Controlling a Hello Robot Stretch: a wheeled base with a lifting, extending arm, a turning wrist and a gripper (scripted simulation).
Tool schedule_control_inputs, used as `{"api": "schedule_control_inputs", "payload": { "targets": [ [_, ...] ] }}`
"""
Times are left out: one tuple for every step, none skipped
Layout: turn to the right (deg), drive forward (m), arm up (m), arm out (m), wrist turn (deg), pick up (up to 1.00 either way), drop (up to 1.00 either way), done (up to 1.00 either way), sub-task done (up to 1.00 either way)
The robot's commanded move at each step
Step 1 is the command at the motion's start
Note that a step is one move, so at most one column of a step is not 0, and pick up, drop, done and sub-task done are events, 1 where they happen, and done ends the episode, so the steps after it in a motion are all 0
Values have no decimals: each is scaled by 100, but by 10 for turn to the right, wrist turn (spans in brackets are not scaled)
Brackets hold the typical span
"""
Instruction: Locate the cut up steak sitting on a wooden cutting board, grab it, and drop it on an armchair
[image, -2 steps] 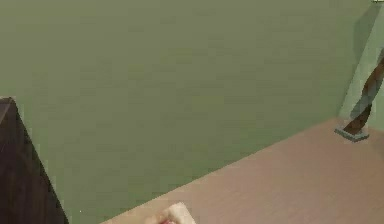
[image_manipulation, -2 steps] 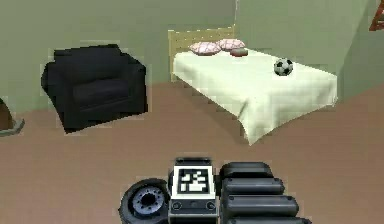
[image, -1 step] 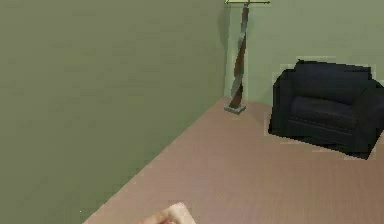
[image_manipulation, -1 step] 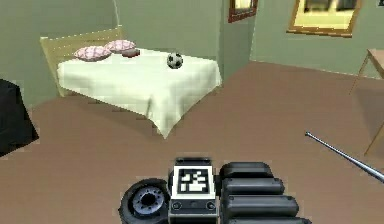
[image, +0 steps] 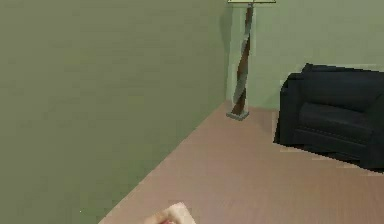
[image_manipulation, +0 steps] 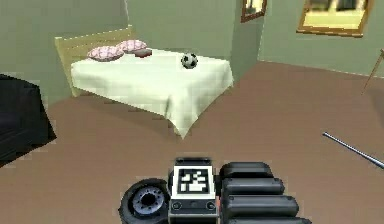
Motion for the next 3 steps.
{"api": "schedule_control_inputs", "payload": {
  "targets": [
    [450, 0, 0, 0, 0, 0, 0, 0, 0],
    [300, 0, 0, 0, 0, 0, 0, 0, 0],
    [0, 40, 0, 0, 0, 0, 0, 0, 0]
  ]
}}
